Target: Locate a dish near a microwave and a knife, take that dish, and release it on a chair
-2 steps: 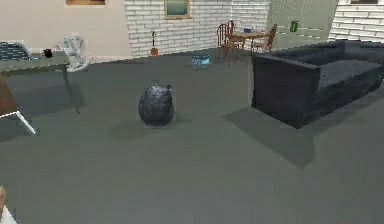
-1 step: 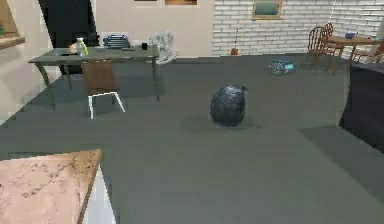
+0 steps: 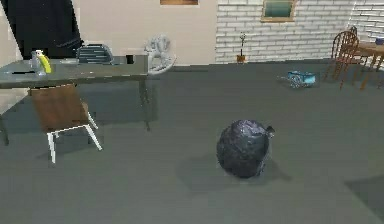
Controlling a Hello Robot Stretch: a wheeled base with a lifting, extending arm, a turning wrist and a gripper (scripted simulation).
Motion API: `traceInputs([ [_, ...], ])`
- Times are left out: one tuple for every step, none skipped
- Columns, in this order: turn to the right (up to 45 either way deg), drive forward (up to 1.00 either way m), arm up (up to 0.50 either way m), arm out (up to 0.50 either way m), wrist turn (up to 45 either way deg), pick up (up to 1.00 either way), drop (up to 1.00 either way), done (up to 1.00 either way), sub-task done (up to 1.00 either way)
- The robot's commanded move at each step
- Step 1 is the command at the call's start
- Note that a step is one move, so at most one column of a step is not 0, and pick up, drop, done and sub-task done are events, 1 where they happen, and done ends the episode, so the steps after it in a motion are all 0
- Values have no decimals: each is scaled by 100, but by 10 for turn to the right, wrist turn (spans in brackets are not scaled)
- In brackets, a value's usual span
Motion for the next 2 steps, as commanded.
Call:
traceInputs([
  [-450,0,0,0,0,0,0,0,0],
  [-90,0,0,0,0,0,0,0,0],
])
